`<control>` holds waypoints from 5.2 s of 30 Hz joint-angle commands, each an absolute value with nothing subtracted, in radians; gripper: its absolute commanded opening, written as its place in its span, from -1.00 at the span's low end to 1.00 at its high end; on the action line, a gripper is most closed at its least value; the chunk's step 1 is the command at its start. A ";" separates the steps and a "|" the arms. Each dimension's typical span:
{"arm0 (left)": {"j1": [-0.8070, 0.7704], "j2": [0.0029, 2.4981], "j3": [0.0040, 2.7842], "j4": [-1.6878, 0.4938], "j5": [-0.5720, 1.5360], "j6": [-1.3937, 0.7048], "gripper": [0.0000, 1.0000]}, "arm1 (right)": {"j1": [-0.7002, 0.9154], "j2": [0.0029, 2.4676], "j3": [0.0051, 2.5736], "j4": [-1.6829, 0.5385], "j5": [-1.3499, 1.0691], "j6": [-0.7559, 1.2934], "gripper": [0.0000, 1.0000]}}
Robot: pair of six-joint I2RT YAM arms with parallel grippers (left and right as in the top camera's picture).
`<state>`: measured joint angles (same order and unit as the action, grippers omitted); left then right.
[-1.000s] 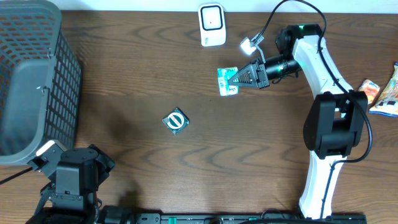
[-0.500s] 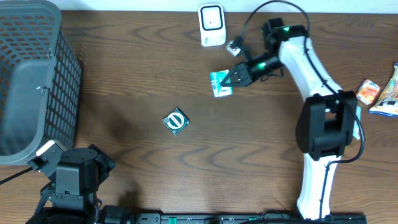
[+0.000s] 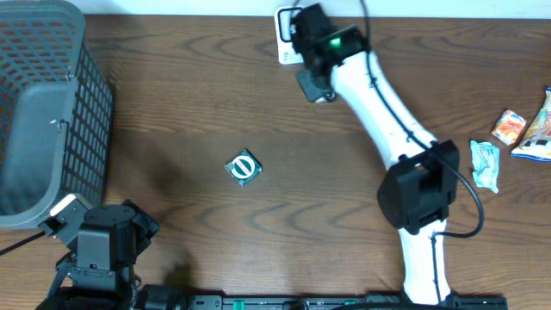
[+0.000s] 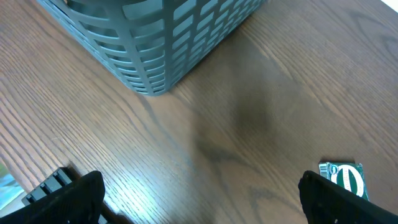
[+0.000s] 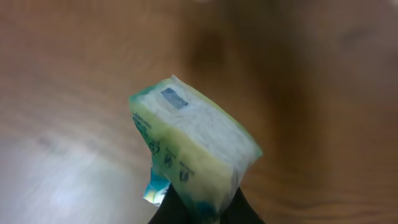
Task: Scan the item barcode
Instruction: 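Hold the teal packet at the scanner window with the right gripper, then carry the teal packet right and release it at the table edge, then move the right gripper left toward the green Zam-Buk tin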
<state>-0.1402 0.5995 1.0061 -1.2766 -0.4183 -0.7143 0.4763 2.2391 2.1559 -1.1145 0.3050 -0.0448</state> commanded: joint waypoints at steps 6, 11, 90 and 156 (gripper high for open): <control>-0.137 0.598 1.006 -1.279 -0.435 -0.728 0.95 | 0.444 2.228 2.177 -0.872 0.453 -0.079 -0.98; -0.137 0.598 1.006 -1.279 -0.435 -0.728 0.96 | 0.417 2.234 2.177 -0.673 0.345 -0.141 -0.98; -0.137 0.598 1.006 -1.279 -0.435 -0.728 0.96 | -0.163 2.291 2.177 -1.139 0.443 0.052 -0.98; -0.137 0.598 1.006 -1.279 -0.435 -0.728 0.96 | -0.477 2.117 1.546 -1.126 0.245 0.284 -0.95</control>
